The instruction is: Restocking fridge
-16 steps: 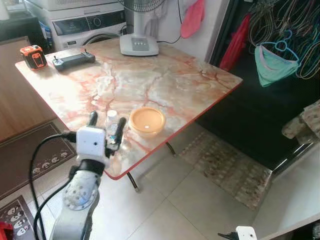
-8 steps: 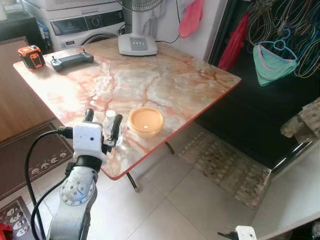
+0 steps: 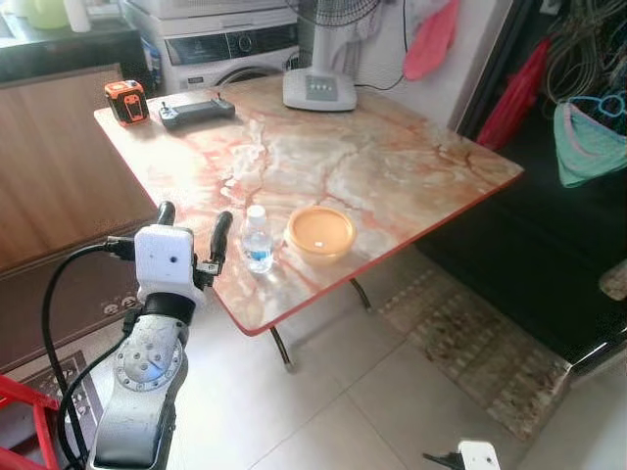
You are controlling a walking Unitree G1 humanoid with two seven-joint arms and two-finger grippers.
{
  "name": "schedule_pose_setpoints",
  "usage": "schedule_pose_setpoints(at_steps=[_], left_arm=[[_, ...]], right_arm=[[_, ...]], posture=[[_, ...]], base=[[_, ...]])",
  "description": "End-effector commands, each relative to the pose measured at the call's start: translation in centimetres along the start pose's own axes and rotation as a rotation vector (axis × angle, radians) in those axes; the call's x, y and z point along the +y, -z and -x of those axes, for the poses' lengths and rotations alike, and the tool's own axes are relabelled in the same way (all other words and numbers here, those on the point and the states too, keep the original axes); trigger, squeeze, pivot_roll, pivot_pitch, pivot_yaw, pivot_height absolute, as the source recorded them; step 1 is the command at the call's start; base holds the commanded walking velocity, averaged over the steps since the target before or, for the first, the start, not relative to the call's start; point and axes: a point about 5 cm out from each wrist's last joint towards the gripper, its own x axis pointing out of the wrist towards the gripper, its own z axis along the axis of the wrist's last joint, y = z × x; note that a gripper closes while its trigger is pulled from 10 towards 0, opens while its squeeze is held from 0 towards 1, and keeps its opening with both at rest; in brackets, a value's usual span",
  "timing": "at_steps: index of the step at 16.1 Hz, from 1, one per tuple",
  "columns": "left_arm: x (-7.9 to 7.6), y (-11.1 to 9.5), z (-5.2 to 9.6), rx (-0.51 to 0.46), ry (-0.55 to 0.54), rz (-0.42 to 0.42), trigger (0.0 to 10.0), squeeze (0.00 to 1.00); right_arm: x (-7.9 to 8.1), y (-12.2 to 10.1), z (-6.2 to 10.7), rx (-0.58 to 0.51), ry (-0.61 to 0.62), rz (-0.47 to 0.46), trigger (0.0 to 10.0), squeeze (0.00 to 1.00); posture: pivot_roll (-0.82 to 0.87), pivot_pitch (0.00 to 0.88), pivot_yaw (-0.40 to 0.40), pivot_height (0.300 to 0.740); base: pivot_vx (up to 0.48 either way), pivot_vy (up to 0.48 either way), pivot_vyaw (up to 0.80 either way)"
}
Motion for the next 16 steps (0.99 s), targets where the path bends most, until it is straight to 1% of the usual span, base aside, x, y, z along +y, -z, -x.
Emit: schedule_pose_setpoints(at_steps=[1,6,9,12,16], left_arm=[[-0.17,-0.45,-0.28,-0.012,0.005,-0.007,10.0,0.00],[0.07,-0.66,-0.51,-0.015,-0.006,0.001,10.0,0.00],[-0.09,-0.54,-0.55,-0.012,0.000,-0.002,10.0,0.00],[-0.19,-0.57,-0.59,-0.010,0.006,0.000,10.0,0.00],[-0.32,-0.60,-0.70,-0.011,0.011,0.004,10.0,0.00]], right_arm=[[-0.39,-0.31,0.04,-0.005,0.008,0.000,10.0,0.00],[-0.29,-0.43,0.01,-0.004,0.003,0.020,10.0,0.00],[-0.24,-0.38,0.00,-0.004,0.003,-0.001,10.0,0.00],[-0.22,-0.40,-0.01,-0.005,0.001,0.005,10.0,0.00],[-0.24,-0.43,-0.01,-0.003,0.000,0.010,10.0,0.00]], posture=[[0.20,0.000,-0.102,0.740],[0.21,0.000,-0.103,0.740],[0.21,0.000,-0.102,0.740],[0.20,0.000,-0.102,0.740],[0.20,0.000,-0.104,0.740]], base=[[0.000,0.000,0.00],[0.000,0.000,0.00],[0.000,0.000,0.00],[0.000,0.000,0.00],[0.259,0.000,0.00]])
